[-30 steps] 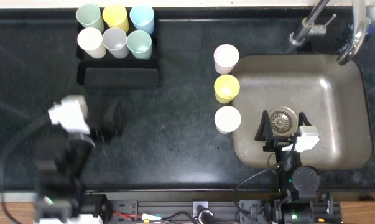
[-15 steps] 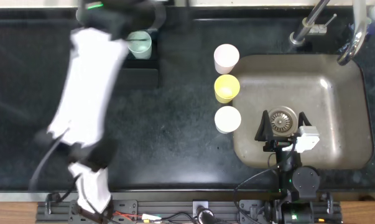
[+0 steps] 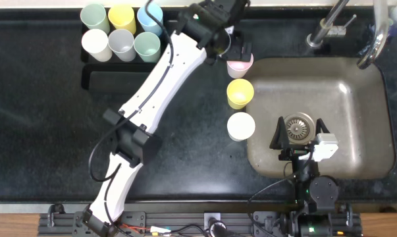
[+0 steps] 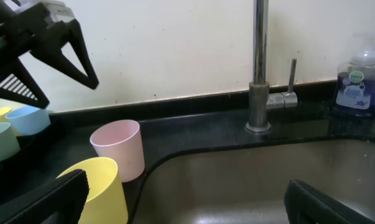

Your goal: Store Cups

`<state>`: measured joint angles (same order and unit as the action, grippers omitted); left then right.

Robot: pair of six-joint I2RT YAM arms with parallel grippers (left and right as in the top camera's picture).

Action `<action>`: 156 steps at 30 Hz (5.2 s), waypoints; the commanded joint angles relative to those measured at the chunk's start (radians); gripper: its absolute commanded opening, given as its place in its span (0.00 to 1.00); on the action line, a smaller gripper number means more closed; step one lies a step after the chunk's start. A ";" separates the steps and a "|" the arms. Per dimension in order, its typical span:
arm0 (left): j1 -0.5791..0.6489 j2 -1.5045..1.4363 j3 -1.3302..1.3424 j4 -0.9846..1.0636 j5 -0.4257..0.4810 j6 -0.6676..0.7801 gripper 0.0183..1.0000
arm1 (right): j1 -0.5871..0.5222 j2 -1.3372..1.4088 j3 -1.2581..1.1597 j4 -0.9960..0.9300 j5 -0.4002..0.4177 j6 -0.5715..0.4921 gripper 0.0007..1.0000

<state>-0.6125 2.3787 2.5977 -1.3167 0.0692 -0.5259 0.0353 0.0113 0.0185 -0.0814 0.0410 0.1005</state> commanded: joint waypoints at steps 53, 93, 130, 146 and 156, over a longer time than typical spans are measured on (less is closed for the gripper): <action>0.071 0.106 0.048 0.037 -0.033 -0.156 0.02 | 0.005 -0.008 -0.014 0.006 0.000 -0.003 1.00; 0.853 -0.713 -1.071 0.186 -0.031 -0.152 0.02 | 0.005 -0.008 -0.014 0.006 0.000 -0.003 1.00; 0.852 -0.519 -0.949 0.226 -0.074 -0.118 0.02 | 0.005 -0.008 -0.014 0.006 0.000 -0.003 1.00; 0.838 -0.517 -1.045 0.319 -0.089 -0.118 0.02 | 0.005 -0.008 -0.014 0.006 0.000 -0.003 1.00; 0.818 -0.517 -1.096 0.400 -0.089 -0.118 0.02 | 0.005 -0.008 -0.014 0.006 0.000 -0.003 1.00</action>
<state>0.2153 1.8553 1.5223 -0.9318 -0.0132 -0.6575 0.0353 0.0109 0.0185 -0.0818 0.0410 0.1001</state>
